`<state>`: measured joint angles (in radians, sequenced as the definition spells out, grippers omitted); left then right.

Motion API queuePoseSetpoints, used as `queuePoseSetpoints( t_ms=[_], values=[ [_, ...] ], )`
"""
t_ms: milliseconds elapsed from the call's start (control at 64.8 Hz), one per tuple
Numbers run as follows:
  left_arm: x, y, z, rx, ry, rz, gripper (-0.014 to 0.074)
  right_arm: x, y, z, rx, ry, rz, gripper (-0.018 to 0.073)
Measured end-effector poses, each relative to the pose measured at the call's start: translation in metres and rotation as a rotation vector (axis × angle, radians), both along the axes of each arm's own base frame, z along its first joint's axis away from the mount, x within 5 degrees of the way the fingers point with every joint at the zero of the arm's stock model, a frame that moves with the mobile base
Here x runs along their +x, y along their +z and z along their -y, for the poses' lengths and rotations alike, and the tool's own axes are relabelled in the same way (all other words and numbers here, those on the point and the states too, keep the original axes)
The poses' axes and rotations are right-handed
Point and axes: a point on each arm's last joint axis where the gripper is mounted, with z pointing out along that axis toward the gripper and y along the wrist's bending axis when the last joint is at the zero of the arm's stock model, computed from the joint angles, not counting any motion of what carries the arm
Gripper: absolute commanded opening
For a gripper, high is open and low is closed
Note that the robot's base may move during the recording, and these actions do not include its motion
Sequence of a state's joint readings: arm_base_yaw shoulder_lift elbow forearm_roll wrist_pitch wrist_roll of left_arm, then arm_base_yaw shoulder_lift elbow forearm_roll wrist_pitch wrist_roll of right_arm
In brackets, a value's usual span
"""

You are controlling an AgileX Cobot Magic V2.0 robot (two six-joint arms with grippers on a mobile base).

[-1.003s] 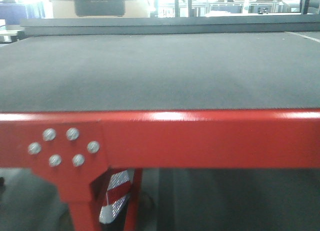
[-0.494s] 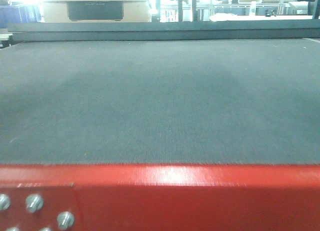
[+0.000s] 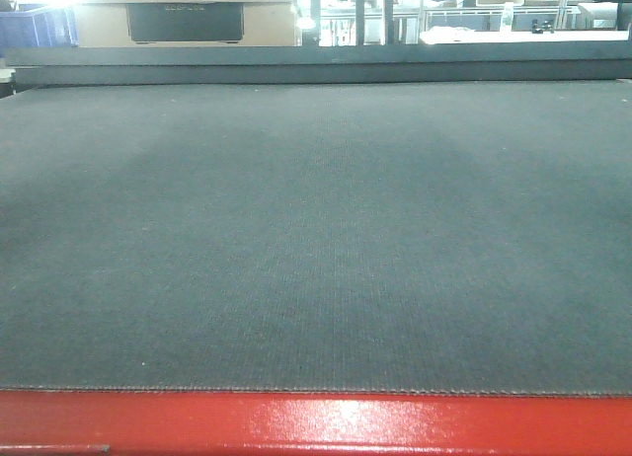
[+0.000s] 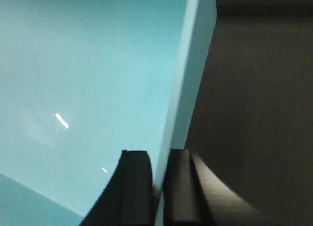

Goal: Fetch blue bin and place on conveyor start
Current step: 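Hold the bin with both grippers and approach the conveyor belt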

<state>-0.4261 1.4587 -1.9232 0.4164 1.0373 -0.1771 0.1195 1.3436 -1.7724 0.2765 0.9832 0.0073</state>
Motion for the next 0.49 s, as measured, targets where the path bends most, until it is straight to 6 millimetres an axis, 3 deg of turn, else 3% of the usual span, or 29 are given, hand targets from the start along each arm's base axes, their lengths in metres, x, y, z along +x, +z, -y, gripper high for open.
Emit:
queuePoseSetpoints(
  t_ms=[494],
  values=[
    [-0.0004, -0.0008, 0.0014, -0.015, -0.01, -0.01, -0.0111, 0.0002, -0.0002, 0.0008, -0.01, -0.005, 0.001, -0.0152]
  ],
)
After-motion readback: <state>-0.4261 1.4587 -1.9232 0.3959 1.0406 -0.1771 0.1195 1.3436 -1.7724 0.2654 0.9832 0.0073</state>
